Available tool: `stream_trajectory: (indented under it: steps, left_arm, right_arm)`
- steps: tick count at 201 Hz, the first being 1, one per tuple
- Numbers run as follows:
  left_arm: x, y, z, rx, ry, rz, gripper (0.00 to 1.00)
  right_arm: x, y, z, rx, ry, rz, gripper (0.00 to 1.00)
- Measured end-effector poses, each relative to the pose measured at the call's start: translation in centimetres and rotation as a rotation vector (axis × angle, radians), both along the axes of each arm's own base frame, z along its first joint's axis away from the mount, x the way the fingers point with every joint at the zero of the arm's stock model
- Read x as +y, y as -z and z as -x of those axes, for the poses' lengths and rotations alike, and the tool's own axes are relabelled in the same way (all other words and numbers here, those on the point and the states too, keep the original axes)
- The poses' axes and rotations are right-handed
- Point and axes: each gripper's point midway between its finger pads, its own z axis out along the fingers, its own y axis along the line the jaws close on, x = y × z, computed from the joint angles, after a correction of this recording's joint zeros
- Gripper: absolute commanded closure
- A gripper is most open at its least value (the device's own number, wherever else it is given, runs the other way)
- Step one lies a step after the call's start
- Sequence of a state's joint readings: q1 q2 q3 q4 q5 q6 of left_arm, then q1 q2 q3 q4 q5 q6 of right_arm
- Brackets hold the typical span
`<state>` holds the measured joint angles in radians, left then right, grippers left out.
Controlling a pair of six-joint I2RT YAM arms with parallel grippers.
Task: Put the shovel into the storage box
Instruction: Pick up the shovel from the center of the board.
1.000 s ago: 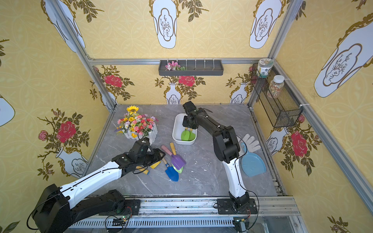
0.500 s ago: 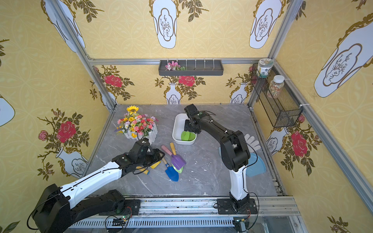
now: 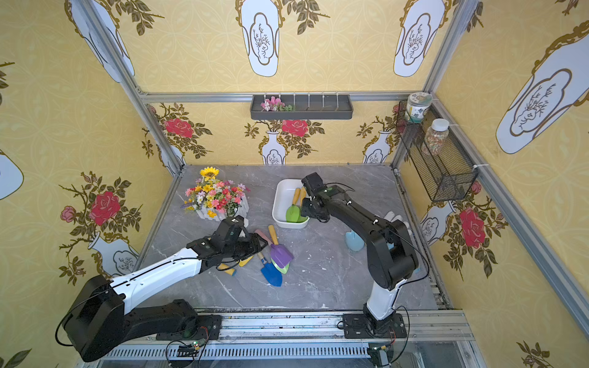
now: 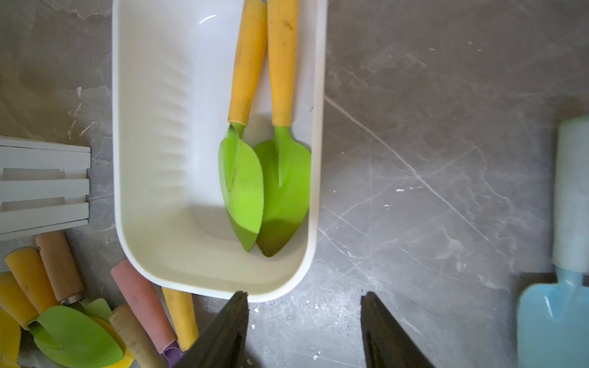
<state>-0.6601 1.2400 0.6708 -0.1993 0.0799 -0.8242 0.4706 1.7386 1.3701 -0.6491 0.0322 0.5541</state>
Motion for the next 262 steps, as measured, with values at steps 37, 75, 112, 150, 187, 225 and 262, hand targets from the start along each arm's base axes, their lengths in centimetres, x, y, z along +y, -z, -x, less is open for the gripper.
stream_trajectory:
  steps: [37, 75, 112, 150, 187, 225, 262]
  left_arm:
    - [-1.5, -0.4, -0.6, -0.018, 0.037, 0.023, 0.42]
    - [-3.4, -0.8, -1.1, -0.029, 0.083, 0.044, 0.42]
    - [-4.9, -0.9, -1.3, -0.036, 0.116, 0.055, 0.42]
    - [-6.1, -1.4, -1.2, -0.050, 0.145, 0.077, 0.43]
    - [-6.8, -1.4, -0.8, -0.055, 0.168, 0.088, 0.42]
    - [-7.0, -1.4, -0.7, -0.060, 0.173, 0.093, 0.42]
    - [-6.7, -1.2, -0.4, -0.059, 0.172, 0.092, 0.42]
  right_arm:
    - [-2.9, 0.4, 1.2, 0.015, 0.050, 0.015, 0.39]
    - [-7.3, 1.2, 2.0, 0.033, 0.148, 0.039, 0.39]
    - [-10.6, 2.4, 2.4, 0.066, 0.228, 0.055, 0.39]
    - [-13.6, 3.3, 2.4, 0.081, 0.304, 0.070, 0.40]
    - [-15.8, 4.3, 2.1, 0.095, 0.358, 0.073, 0.44]
    - [-16.8, 5.9, 1.5, 0.130, 0.371, 0.070, 0.48]
    - [-17.2, 7.4, 0.7, 0.148, 0.375, 0.063, 0.53]
